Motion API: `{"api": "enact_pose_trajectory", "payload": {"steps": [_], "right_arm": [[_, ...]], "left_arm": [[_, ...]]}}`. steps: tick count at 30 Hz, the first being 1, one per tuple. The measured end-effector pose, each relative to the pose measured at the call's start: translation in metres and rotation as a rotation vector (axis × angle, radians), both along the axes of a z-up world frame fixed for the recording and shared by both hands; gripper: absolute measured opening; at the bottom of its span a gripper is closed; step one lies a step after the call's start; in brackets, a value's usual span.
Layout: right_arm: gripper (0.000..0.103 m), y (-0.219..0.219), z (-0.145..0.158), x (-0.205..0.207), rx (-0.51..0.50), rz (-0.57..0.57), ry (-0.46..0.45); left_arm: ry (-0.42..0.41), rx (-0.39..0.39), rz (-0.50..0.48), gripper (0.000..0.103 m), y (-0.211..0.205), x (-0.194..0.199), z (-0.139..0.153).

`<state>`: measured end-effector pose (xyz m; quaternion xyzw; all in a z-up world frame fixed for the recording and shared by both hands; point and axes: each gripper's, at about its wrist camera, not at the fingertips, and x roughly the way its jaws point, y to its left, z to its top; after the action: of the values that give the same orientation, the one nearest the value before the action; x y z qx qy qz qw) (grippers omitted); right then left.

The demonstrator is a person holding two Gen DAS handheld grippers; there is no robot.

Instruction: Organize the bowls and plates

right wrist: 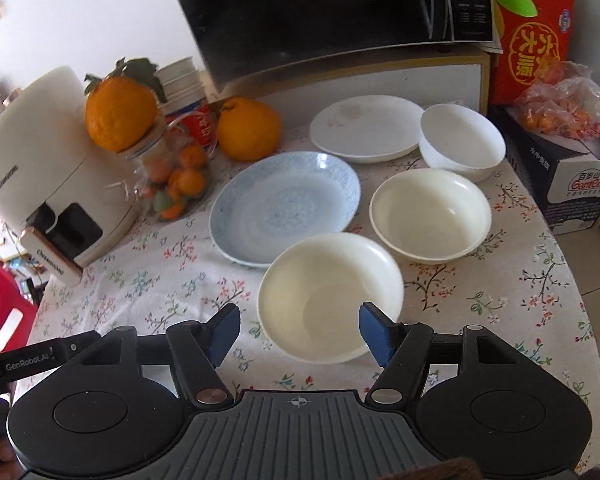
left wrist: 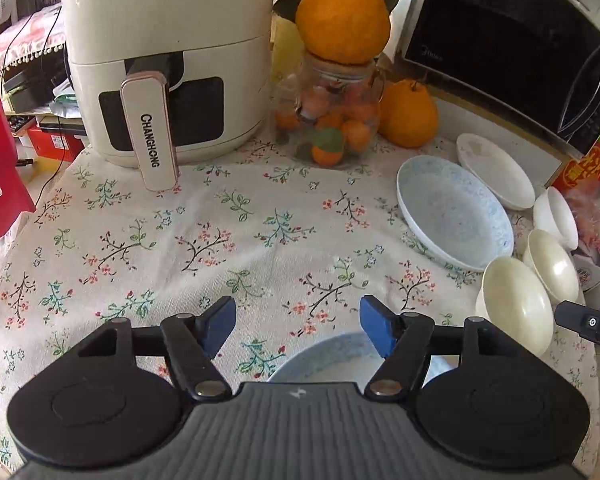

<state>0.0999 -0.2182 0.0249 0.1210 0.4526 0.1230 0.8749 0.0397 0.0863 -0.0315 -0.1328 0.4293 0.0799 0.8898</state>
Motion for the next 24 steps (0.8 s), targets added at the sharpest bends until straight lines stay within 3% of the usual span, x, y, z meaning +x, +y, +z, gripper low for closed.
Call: {"api": "enact_pose_trajectory", "payload": {"steps": [7,17,24], "right_arm": [[0.069,-0.028,-0.003,0.032,0.096,-0.113,0.059],[0.069,-0.025,-0.011,0.083,0.268,-0.089,0.105],[0.05,-0.01,-0.019,0.116,0.216,-0.028,0.081]], "left_arm": [[0.0,-0.051,-0.016,0.073,-0.023,0.042,0.004],[-0.007,-0.119,-0.001,0.071,-0.036,0.092,-0.002],[0.016,-0.172,0.053,0.066,-0.03,0.126,-0.02]]}}
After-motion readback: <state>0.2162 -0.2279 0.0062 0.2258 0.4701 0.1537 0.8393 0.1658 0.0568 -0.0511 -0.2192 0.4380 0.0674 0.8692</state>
